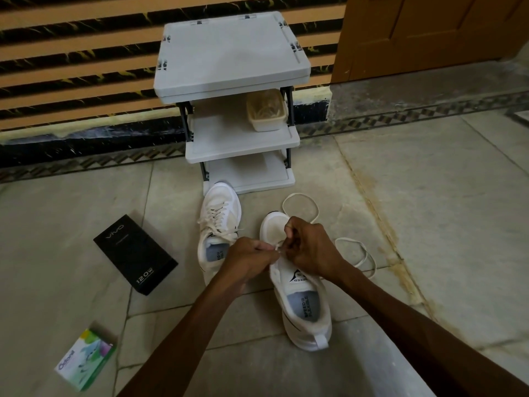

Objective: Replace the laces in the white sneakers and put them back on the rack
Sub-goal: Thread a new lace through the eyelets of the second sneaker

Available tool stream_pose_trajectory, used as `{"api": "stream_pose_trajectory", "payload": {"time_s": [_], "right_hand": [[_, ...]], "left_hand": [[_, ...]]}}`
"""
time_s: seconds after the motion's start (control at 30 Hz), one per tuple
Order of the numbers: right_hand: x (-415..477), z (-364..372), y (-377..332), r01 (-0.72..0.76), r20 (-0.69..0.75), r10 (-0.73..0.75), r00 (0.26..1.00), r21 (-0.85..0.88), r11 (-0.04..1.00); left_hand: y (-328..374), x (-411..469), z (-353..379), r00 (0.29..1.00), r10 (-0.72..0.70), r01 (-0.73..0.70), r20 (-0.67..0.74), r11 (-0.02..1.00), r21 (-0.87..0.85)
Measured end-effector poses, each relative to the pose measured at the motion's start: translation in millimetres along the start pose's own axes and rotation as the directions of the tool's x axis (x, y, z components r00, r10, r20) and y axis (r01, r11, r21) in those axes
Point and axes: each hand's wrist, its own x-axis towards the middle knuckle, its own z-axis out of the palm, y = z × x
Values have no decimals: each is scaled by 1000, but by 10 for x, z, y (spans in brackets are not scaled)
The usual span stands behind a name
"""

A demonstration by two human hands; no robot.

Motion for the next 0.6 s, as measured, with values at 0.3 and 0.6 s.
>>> {"api": "stream_pose_trajectory", "payload": {"time_s": [0.3, 0.6], "right_hand": [[-54, 71, 19, -44, -110, 51, 993, 64, 997], [-29, 58, -167, -77, -53, 68, 996, -191, 979]], "left_hand": [[-12, 10, 7, 1000, -8, 8, 12, 1000, -12], [28, -69, 37, 987, 135, -109, -89, 962, 252]]}}
